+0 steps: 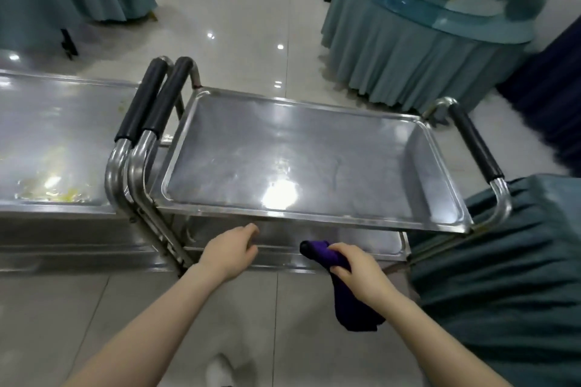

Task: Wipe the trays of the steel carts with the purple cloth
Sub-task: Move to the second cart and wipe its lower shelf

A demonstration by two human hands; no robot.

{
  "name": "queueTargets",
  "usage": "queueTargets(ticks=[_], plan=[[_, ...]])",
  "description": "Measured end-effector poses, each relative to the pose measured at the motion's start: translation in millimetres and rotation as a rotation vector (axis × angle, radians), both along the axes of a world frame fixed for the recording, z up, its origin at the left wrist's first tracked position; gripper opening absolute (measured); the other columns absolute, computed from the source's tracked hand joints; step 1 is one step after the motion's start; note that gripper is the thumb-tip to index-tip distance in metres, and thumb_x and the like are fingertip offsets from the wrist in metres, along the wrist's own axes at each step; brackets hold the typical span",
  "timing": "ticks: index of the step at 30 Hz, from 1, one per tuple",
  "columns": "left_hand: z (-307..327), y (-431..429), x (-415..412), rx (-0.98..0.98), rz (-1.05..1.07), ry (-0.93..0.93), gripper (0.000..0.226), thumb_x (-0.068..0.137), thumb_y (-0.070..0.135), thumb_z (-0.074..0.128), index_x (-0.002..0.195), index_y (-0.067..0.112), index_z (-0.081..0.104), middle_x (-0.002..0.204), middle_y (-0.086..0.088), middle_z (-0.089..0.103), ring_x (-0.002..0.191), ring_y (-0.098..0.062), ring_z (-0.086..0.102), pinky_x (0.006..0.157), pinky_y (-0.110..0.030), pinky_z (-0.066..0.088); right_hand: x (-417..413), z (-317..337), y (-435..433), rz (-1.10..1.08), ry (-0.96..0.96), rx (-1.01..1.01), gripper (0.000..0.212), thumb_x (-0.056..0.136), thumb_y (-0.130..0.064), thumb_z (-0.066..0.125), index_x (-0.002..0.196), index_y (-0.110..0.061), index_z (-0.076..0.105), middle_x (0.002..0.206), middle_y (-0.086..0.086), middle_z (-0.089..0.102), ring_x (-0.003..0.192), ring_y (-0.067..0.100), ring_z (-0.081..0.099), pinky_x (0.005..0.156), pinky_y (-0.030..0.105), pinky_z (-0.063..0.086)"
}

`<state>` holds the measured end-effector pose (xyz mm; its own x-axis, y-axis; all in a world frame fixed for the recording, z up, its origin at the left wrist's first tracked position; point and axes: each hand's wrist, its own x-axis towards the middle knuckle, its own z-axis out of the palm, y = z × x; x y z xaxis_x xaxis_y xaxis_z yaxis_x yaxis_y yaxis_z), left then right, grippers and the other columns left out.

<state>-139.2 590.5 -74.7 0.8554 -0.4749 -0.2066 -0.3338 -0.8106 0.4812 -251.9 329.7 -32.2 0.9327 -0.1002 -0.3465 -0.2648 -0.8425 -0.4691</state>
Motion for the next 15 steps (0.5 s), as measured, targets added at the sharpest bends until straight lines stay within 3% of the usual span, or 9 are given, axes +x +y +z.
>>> queueTargets(ticks=[4, 11, 15], plan=[[-45, 2, -36, 0.057, 0.016, 0.074, 0.033, 0.091, 0.031, 0.048, 0.123, 0.025, 0.050, 0.112, 0.002, 0.063, 0.103, -0.023, 0.060, 0.081, -0.033, 0.048, -35, -61, 1, 0.014, 0.094, 0.049, 0.037, 0.092, -0.026, 0.061, 0.129, -0.026, 0.055, 0.126, -0.004, 0.059, 0.116, 0.016, 0.054, 0.092, 0.025, 0.037], [-170, 22, -50, 0.123, 0.079, 0.173, 0.035, 0.093, 0.030, 0.046, 0.128, 0.025, 0.047, 0.124, 0.002, 0.053, 0.109, -0.019, 0.055, 0.079, -0.030, 0.044, -35, -209, 27, 0.021, 0.253, 0.092, 0.043, 0.097, -0.022, 0.055, 0.139, -0.025, 0.047, 0.136, 0.001, 0.052, 0.121, 0.019, 0.051, 0.100, 0.028, 0.038], [-277, 31, -26, 0.166, 0.053, 0.167, 0.039, 0.096, 0.030, 0.045, 0.134, 0.022, 0.045, 0.134, -0.003, 0.045, 0.125, -0.023, 0.044, 0.095, -0.033, 0.043, 4, -316, 43, 0.019, 0.218, 0.077, 0.044, 0.098, -0.020, 0.054, 0.142, -0.019, 0.046, 0.140, 0.006, 0.049, 0.123, 0.023, 0.050, 0.101, 0.027, 0.037]])
